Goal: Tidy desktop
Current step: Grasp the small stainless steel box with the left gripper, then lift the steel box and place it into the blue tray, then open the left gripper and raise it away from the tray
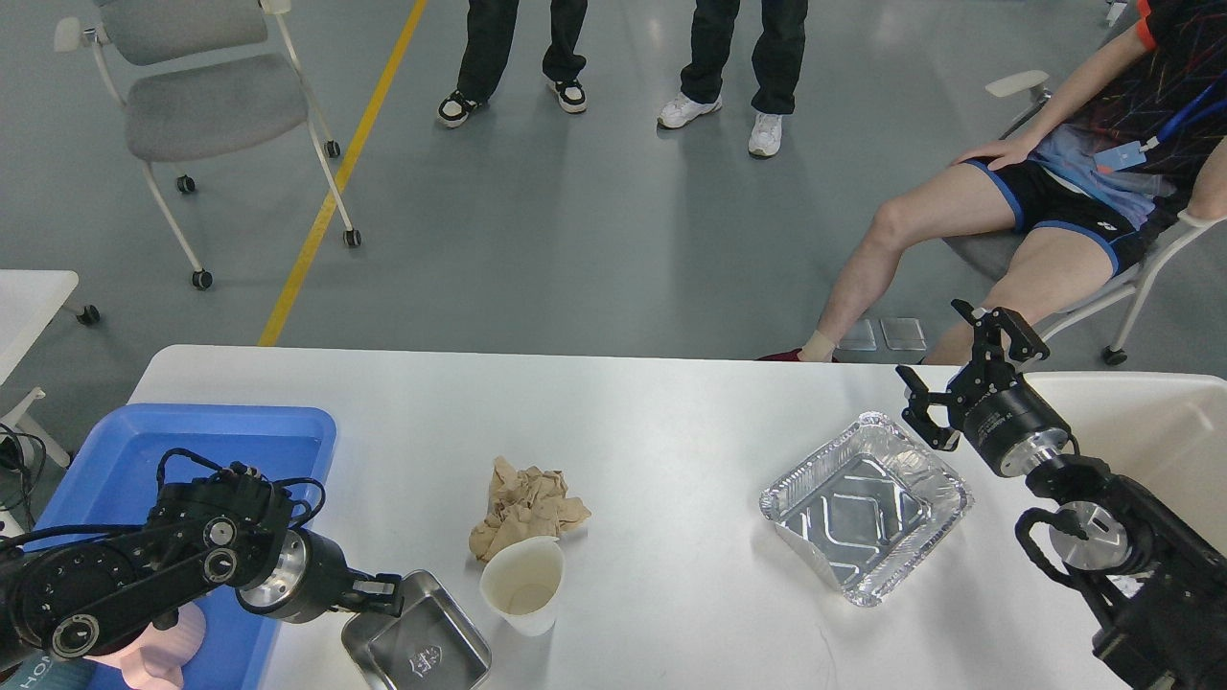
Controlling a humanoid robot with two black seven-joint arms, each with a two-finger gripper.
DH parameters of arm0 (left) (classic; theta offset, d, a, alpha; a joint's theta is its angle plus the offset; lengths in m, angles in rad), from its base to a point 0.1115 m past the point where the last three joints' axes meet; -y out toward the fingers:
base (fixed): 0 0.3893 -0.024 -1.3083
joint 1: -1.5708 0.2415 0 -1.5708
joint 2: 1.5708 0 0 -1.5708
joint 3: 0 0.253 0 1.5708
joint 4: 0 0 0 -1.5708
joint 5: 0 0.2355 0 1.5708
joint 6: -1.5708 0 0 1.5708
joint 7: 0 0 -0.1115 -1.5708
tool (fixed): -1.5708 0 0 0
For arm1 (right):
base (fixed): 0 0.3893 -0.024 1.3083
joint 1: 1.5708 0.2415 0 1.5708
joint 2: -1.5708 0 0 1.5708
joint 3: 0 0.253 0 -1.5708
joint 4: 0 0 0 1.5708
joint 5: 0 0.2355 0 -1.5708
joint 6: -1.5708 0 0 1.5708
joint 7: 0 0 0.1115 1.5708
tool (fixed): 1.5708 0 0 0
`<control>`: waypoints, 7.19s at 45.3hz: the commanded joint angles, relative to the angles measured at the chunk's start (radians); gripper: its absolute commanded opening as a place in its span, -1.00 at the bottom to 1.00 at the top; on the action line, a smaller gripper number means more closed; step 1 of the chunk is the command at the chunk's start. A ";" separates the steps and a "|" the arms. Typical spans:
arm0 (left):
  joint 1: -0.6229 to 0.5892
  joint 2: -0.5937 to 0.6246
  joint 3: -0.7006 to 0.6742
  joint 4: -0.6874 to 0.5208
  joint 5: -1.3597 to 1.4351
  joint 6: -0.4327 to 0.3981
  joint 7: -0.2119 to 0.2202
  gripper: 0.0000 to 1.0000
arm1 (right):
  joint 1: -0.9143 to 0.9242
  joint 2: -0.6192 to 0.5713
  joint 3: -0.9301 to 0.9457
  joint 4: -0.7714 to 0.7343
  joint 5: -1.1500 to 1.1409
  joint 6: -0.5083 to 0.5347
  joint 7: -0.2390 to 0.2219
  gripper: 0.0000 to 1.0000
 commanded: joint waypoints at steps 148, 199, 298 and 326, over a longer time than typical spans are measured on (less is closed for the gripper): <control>0.106 0.210 -0.454 0.597 -0.477 0.092 -0.015 -0.87 | -0.018 0.013 -0.014 -0.003 -0.012 -0.009 0.000 1.00; 0.106 0.144 -0.428 0.621 -0.497 0.143 -0.003 0.63 | -0.009 0.018 -0.015 -0.002 -0.011 -0.011 0.000 1.00; 0.316 -0.620 -1.181 0.327 -0.744 0.315 -0.190 0.94 | 0.089 -0.491 -0.440 0.238 -0.055 0.051 -0.038 1.00; 0.322 -0.620 -1.114 0.329 -0.744 0.319 -0.192 0.94 | 0.164 -1.162 -0.598 0.755 -0.230 0.152 -0.110 1.00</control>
